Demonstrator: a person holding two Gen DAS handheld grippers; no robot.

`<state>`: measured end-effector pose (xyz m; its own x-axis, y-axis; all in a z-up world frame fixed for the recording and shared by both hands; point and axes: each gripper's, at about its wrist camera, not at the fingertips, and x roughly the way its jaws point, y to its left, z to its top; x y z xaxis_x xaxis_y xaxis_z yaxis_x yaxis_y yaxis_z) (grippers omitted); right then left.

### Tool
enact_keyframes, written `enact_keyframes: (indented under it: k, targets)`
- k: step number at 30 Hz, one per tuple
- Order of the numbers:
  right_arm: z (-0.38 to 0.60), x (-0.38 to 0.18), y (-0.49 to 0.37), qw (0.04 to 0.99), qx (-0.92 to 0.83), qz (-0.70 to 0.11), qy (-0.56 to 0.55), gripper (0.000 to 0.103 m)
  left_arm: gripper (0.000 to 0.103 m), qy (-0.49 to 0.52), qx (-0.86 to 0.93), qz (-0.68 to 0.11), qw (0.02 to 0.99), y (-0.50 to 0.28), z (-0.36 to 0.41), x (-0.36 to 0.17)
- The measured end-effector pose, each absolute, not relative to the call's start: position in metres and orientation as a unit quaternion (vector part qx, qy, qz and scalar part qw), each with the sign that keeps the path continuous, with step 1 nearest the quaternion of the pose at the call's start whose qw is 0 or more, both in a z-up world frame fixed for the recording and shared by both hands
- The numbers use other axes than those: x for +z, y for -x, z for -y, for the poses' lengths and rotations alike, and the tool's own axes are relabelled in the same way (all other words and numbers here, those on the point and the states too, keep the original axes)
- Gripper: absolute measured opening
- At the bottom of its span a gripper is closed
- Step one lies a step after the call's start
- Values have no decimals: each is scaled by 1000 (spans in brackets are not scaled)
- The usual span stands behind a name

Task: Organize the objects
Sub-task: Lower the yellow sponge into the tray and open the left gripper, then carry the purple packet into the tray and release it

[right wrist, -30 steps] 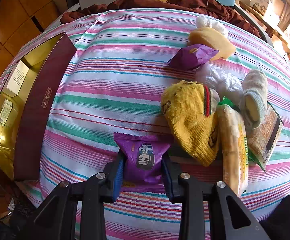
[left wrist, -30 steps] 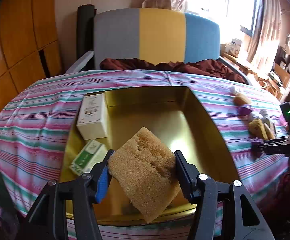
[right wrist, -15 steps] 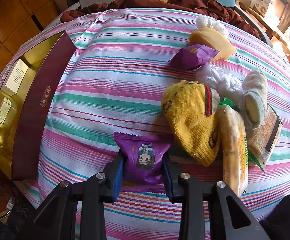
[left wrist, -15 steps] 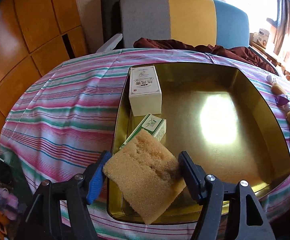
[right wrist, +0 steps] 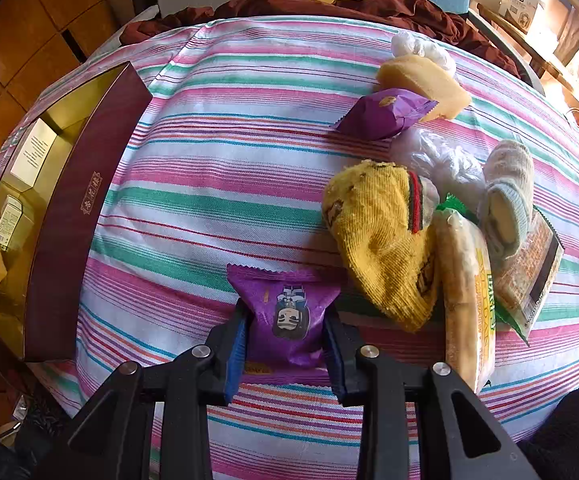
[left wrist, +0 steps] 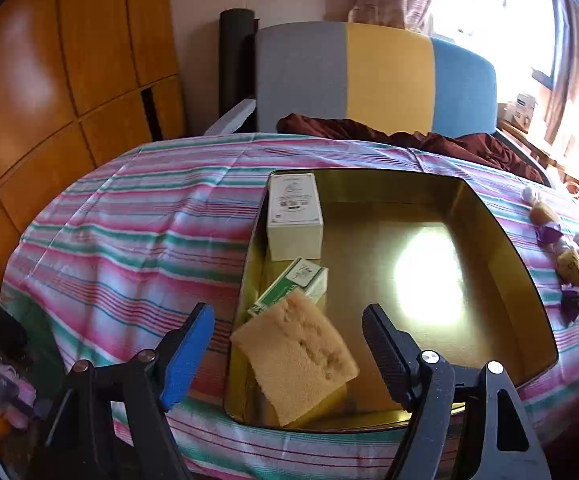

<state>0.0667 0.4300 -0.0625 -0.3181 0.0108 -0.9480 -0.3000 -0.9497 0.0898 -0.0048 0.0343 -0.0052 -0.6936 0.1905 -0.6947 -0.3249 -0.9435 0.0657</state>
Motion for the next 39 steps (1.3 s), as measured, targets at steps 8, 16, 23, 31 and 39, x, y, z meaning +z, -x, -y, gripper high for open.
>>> enact_keyframes:
  k: [8, 16, 23, 31, 39]
  targets:
    - [-431, -65, -65, 96, 802, -125, 576, 33, 77, 390, 908, -125, 83, 11, -39, -23]
    - [-431, -68, -60, 96, 802, -127, 576, 33, 77, 386, 916, -47, 95, 5, -39, -14]
    - [-428, -70, -58, 100, 802, -116, 578, 33, 77, 391, 910, -44, 128, -8, -58, -14]
    - [-431, -71, -57, 103, 805, -123, 571, 33, 77, 393, 908, -46, 138, -15, -62, -14]
    - [-391, -10, -61, 47, 844, -157, 511, 33, 77, 382, 918, -23, 107, -10, -37, -4]
